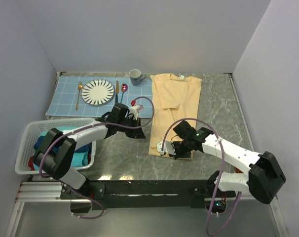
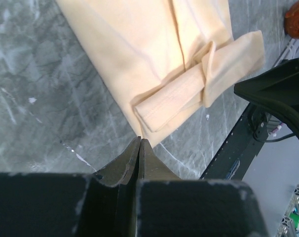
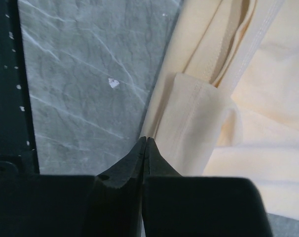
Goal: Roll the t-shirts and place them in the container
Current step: Roll the T-shirt to the center of the board.
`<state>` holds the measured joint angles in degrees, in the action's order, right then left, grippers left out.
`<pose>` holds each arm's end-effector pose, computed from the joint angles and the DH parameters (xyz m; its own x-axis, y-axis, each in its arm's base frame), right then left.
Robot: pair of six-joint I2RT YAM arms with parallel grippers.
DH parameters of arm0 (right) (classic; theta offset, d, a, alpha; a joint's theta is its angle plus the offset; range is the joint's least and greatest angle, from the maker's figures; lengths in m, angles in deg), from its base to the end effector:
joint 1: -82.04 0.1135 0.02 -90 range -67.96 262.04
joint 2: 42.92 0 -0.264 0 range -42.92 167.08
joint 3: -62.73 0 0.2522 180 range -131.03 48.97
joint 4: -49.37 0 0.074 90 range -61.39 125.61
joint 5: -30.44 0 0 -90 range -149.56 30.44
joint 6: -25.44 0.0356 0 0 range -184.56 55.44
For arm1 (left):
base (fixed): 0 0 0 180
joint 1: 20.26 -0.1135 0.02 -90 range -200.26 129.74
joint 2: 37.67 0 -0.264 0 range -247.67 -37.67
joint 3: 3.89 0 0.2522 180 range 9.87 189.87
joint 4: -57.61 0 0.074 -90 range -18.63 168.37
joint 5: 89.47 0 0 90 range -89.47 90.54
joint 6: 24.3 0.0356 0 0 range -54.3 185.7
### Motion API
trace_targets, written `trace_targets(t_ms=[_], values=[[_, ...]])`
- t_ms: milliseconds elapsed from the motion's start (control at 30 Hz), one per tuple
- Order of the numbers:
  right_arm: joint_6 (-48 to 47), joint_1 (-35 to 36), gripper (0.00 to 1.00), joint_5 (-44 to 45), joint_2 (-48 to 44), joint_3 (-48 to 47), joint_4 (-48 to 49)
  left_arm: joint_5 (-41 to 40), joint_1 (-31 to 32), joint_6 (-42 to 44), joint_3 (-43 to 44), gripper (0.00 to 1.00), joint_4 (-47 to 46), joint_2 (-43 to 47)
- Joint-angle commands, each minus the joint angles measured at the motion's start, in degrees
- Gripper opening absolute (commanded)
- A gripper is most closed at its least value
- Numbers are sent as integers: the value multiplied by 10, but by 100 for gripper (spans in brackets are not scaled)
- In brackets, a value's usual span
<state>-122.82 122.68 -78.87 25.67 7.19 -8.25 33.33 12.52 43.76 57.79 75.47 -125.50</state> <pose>0.1478 0.1424 0.2008 0.2167 -0.8717 -0.4395 -0.9760 -0.1834 -0.1174 0.2511 -0.1847 0.1940 -0.8343 0.1637 -0.5265 0.5077 0.6004 -0.6178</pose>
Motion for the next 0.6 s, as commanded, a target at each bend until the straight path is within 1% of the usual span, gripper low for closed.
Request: trace_targets(t_ms=[0,100,200,367,567], values=[[-34,2,0,26,20,-1,30,-7,-7,0,17,6,-12,-3],[-36,2,0,20,34,-10,25,-9,-10,0,17,6,-11,-5],[-38,2,0,35,43,-8,36,-12,-11,0,20,6,-8,-9],[-42,-4,0,103,43,10,94,-8,-12,-2,29,6,-7,-19],[-38,-37,0,143,38,-8,137,4,-12,-8,38,7,-10,-35]])
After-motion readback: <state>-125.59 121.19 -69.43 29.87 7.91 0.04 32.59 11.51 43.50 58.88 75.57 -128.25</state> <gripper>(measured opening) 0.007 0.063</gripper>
